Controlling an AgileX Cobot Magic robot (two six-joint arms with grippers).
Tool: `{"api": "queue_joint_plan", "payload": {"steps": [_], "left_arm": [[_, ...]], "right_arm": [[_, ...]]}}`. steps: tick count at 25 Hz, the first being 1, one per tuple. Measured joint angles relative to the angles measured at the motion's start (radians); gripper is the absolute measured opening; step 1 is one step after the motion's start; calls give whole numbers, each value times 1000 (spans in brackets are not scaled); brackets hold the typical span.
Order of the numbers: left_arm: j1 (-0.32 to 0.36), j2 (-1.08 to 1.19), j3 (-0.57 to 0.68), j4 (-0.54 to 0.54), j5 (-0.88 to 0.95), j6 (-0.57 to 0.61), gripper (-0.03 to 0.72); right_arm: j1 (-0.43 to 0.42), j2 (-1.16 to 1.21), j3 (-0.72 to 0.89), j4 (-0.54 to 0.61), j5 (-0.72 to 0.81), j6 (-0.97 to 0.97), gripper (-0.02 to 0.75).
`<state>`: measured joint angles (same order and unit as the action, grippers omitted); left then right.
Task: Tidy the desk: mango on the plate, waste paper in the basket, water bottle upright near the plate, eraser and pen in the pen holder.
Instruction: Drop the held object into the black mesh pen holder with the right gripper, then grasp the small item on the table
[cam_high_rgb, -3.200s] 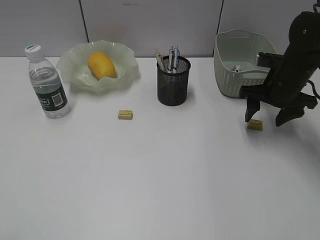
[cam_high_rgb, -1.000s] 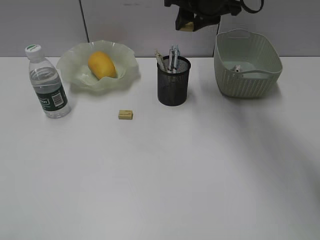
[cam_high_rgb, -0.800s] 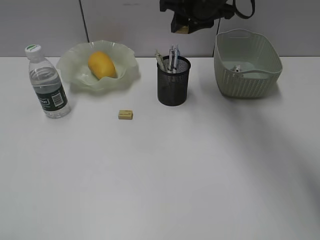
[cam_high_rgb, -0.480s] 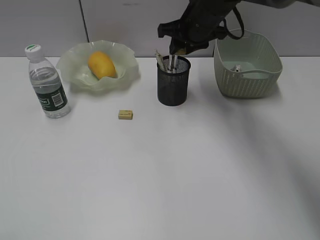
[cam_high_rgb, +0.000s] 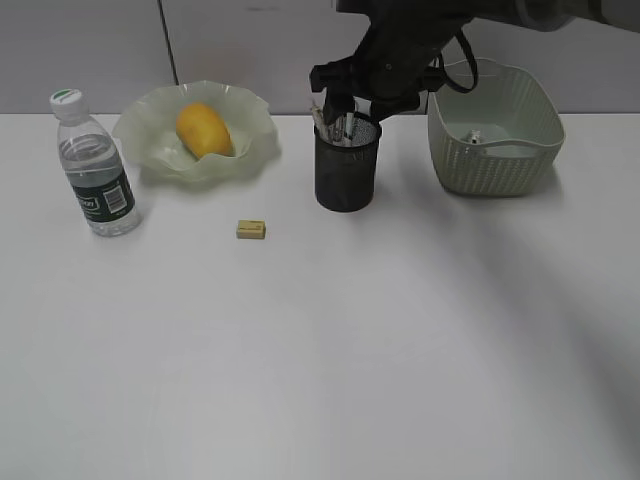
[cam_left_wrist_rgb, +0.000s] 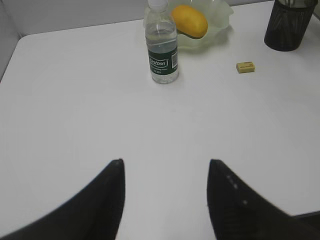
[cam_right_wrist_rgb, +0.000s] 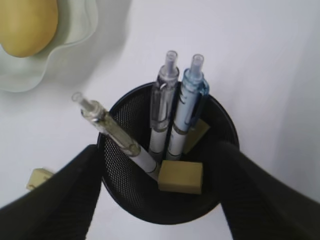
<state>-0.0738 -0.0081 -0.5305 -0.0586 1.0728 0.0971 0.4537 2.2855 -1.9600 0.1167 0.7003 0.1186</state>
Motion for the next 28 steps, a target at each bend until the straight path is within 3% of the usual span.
{"api": "queue_joint_plan", "payload": {"steps": [4, 11, 22, 28], "left_arm": [[0, 0, 0, 0, 0, 0, 405], [0, 0, 0, 0, 0, 0, 405], [0, 0, 0, 0, 0, 0, 405], [0, 0, 0, 0, 0, 0, 405]], "right_arm": [[0, 0, -42, 0, 61, -27, 586], [0, -6, -170, 1, 241, -83, 585], [0, -120, -180, -51, 475, -119, 584], [0, -200, -101, -66, 504, -119, 584]]}}
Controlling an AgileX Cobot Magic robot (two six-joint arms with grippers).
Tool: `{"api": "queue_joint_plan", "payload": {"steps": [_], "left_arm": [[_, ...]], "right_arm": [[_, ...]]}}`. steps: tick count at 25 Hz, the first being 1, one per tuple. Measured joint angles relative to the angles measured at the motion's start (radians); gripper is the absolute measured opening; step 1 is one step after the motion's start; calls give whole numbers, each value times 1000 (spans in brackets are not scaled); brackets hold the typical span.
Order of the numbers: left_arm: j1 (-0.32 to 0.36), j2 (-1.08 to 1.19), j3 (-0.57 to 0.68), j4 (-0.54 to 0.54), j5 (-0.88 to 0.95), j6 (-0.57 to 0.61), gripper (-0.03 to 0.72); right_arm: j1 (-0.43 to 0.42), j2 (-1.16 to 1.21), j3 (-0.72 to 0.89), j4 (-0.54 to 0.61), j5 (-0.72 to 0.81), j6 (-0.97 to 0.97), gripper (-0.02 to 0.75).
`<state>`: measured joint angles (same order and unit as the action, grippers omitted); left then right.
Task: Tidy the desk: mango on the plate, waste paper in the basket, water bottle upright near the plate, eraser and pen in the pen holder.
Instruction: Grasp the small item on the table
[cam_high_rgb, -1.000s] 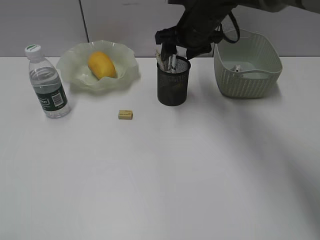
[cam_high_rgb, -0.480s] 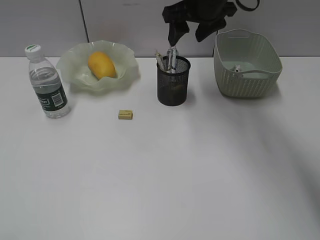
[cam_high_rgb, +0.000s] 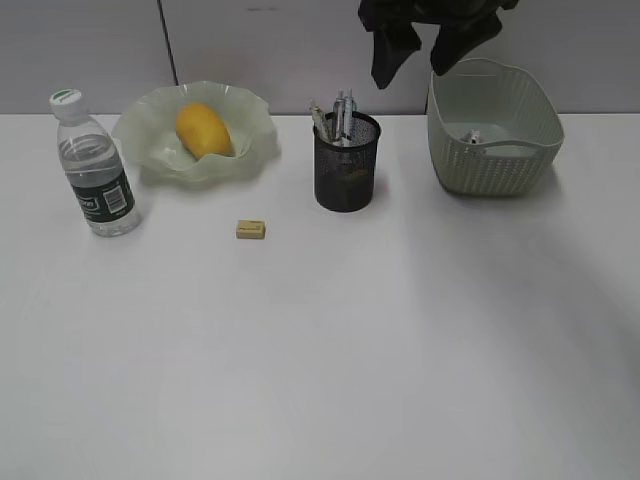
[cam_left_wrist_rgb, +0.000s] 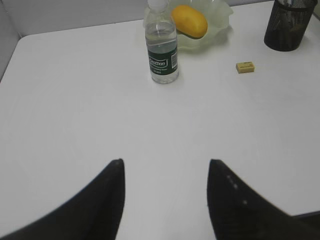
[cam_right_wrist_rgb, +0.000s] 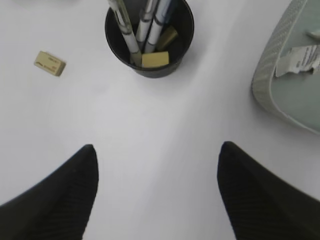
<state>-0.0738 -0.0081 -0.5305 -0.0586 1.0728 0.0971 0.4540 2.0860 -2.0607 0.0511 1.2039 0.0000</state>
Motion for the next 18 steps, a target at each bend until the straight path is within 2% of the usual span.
{"api": "queue_joint_plan", "payload": {"steps": [12, 18], "left_arm": [[0, 0, 0, 0, 0, 0, 405], [0, 0, 0, 0, 0, 0, 405]], "right_arm": [[0, -201, 374, -11, 3, 0, 583], [0, -380, 653, -10, -33, 0, 571]]}}
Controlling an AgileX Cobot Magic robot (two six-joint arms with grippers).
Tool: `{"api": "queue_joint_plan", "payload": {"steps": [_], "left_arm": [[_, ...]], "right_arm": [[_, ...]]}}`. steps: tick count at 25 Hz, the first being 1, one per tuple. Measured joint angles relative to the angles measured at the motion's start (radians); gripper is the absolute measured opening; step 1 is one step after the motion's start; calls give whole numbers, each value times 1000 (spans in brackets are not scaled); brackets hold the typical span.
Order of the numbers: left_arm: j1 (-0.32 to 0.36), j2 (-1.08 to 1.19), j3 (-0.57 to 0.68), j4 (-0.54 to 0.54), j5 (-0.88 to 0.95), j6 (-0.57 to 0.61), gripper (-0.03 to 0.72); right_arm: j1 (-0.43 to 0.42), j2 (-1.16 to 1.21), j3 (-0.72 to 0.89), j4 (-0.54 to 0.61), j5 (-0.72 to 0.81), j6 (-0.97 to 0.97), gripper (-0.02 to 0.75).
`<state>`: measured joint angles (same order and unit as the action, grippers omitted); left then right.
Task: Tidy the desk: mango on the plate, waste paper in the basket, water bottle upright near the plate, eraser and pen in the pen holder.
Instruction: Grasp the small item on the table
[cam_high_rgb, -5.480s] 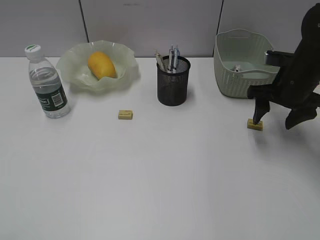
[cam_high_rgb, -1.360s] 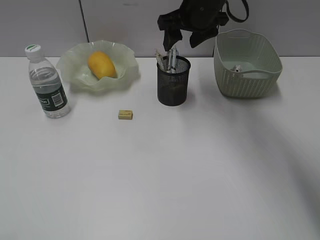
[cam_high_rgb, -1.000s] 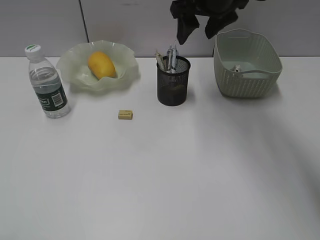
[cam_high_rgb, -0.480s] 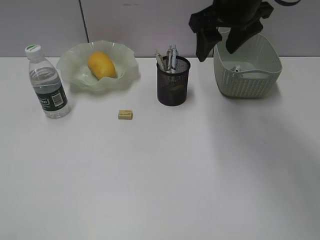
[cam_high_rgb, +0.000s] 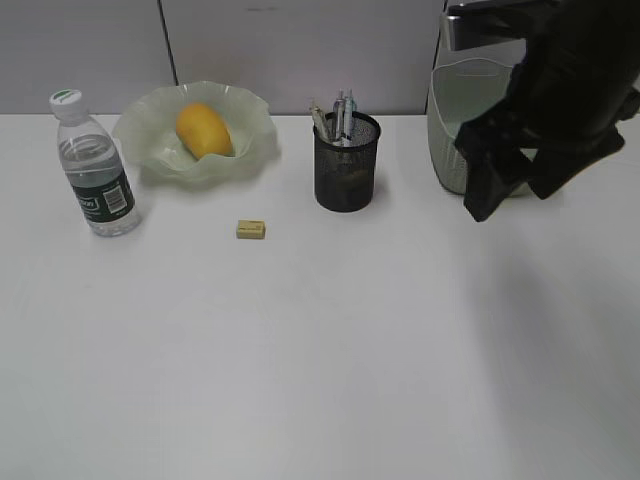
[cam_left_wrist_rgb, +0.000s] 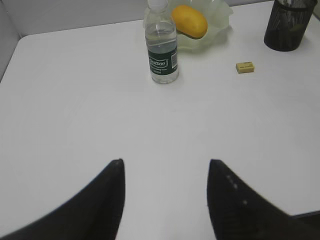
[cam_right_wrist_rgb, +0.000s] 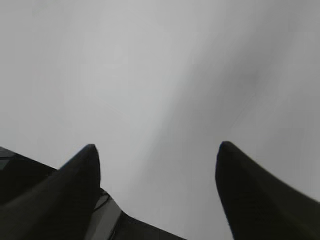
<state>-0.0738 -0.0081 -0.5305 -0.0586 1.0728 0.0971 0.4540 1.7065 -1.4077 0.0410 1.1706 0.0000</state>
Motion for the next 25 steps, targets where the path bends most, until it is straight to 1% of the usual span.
{"api": "queue_joint_plan", "payload": {"steps": [4, 9, 20, 25], "left_arm": [[0, 0, 0, 0, 0, 0, 405], [0, 0, 0, 0, 0, 0, 405], [0, 0, 0, 0, 0, 0, 405], [0, 0, 0, 0, 0, 0, 405]], "right_arm": [[0, -138, 168, 1, -82, 0, 563], [0, -316, 316, 4, -151, 5, 564], [0, -722, 564, 8, -168, 7, 563], [0, -959, 701, 11, -186, 7, 563]]}}
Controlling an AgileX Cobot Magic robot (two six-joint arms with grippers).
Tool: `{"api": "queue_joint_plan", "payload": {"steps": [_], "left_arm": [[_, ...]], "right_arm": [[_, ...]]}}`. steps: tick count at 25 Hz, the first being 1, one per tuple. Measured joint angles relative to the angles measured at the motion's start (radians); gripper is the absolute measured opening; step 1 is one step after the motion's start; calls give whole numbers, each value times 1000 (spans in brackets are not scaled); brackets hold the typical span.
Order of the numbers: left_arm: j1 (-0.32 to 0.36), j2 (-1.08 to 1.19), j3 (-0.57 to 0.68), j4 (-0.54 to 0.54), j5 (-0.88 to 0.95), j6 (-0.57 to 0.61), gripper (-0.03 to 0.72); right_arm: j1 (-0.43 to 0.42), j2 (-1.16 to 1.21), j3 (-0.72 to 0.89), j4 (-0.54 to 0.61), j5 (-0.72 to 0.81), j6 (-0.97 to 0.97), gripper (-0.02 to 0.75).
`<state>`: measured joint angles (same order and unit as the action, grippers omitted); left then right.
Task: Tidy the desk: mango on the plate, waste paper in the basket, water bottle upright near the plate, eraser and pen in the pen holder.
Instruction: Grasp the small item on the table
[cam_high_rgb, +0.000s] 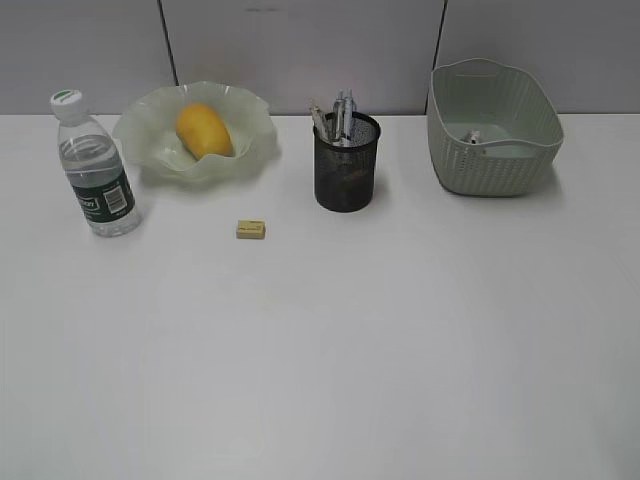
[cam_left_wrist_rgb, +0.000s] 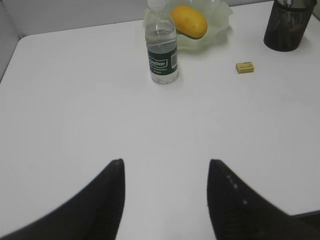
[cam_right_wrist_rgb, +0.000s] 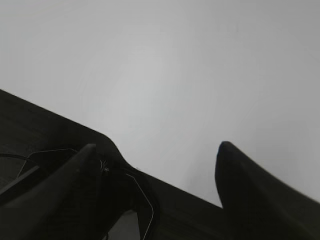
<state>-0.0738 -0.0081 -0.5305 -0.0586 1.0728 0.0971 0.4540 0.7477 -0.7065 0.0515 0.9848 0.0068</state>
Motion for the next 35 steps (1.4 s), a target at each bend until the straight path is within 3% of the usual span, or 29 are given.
{"api": "queue_joint_plan", "payload": {"steps": [11, 21, 28, 35], "left_arm": [[0, 0, 0, 0, 0, 0, 405], [0, 0, 0, -6, 0, 0, 405], [0, 84, -29, -95, -56, 0, 405], [0, 398, -140, -230, -164, 71, 405]], "right_arm": [[0, -430, 169, -16, 34, 0, 563], [0, -489, 196, -52, 59, 0, 562], [0, -489, 200, -52, 58, 0, 562], [0, -489, 200, -52, 58, 0, 562]]}}
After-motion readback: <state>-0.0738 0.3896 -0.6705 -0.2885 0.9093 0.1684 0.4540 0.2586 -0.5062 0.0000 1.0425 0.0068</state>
